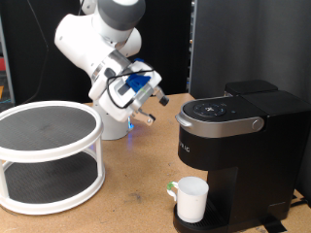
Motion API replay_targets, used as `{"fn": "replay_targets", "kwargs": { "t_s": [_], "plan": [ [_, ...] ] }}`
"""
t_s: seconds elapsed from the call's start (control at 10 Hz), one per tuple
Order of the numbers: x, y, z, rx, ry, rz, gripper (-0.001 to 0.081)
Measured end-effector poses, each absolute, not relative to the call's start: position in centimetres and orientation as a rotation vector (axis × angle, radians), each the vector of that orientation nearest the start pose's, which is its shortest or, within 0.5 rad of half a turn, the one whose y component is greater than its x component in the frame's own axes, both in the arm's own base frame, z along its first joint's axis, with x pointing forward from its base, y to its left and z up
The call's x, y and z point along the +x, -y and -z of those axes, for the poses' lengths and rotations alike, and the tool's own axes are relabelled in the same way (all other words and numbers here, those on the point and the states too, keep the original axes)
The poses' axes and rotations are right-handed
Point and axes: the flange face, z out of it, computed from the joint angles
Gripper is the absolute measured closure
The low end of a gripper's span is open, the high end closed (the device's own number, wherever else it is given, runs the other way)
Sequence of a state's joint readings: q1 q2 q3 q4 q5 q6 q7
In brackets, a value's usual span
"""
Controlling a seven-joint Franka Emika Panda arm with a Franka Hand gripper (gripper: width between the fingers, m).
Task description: Make a cup of coffee with the keurig machine
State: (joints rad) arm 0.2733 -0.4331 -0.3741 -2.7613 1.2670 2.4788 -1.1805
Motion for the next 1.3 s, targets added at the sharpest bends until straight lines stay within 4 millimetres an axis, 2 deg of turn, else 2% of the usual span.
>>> {"fn": "replay_targets", "kwargs": {
  "t_s": [0.5,0.7,0.9,1.1,1.3],
  "plan": [
    [36.8,1.7,-41.0,-2.293,0.128,0.693,0.0008],
    [36.0,1.7,-42.4,-2.278,0.127,0.7,0.0008],
    [35.6,1.8,-42.6,-2.27,0.124,0.702,0.0008],
    [35.9,0.9,-43.2,-2.334,0.279,0.647,0.0008],
    [36.6,-0.9,-45.4,-2.438,0.491,0.575,0.0008]
  ]
}}
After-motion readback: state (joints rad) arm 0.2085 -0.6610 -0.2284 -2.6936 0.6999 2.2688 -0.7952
